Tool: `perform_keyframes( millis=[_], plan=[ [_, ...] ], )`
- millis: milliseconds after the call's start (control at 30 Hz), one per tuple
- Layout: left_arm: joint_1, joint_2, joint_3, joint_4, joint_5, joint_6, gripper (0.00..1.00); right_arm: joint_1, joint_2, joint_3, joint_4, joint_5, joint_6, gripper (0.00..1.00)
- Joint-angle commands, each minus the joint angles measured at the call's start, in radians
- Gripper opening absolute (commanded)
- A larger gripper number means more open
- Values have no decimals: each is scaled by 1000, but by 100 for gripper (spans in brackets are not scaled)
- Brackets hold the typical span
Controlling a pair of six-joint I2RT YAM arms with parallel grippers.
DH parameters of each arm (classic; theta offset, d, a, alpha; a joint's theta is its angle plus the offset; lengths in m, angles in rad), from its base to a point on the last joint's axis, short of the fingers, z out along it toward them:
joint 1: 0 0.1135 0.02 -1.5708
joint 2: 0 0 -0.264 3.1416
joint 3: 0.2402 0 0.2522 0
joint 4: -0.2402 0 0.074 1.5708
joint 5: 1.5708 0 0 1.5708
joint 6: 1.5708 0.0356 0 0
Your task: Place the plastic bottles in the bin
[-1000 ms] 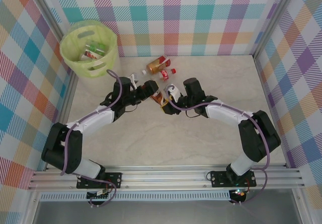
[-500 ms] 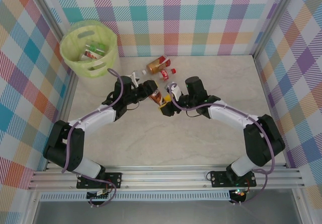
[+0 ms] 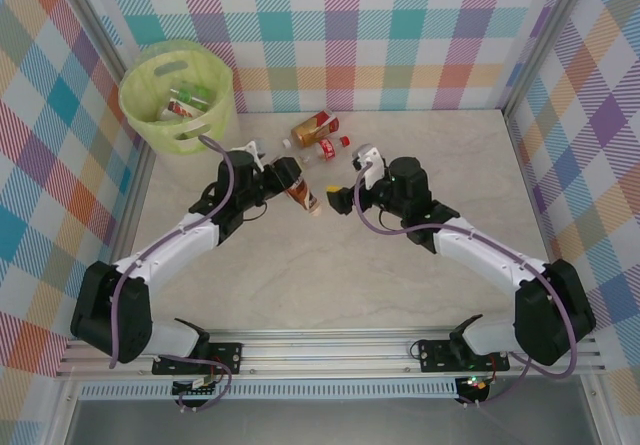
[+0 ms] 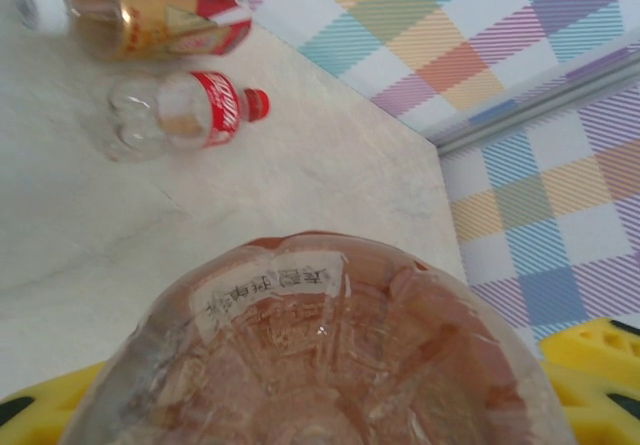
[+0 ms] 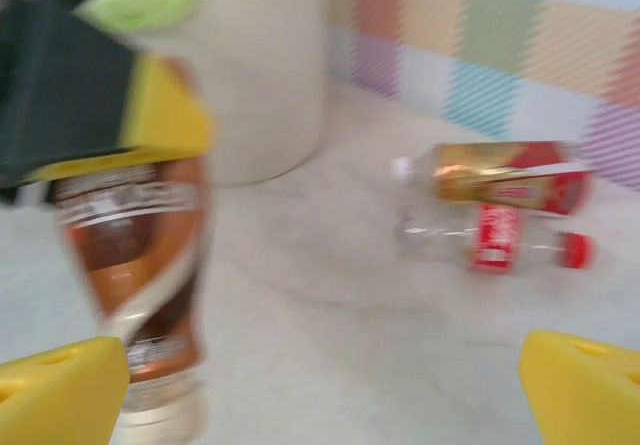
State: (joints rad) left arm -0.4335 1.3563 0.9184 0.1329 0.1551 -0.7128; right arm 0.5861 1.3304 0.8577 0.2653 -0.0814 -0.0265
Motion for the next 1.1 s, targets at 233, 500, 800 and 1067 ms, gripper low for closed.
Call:
perform_keyframes(
  millis=[233, 500, 800, 1067],
  plan=[
    [39, -132, 186, -253, -193, 243, 50, 4, -53, -44, 133, 304, 106, 100],
    [42, -114, 420, -367, -285, 464, 51, 4, -74, -64, 166, 296, 86, 100],
    [62, -89, 575, -270, -418, 709, 50, 4, -102, -66, 140, 250, 60, 99],
    [182, -8, 761, -286, -488, 957, 50, 4, -117, -69, 118, 241, 45, 100]
  ],
)
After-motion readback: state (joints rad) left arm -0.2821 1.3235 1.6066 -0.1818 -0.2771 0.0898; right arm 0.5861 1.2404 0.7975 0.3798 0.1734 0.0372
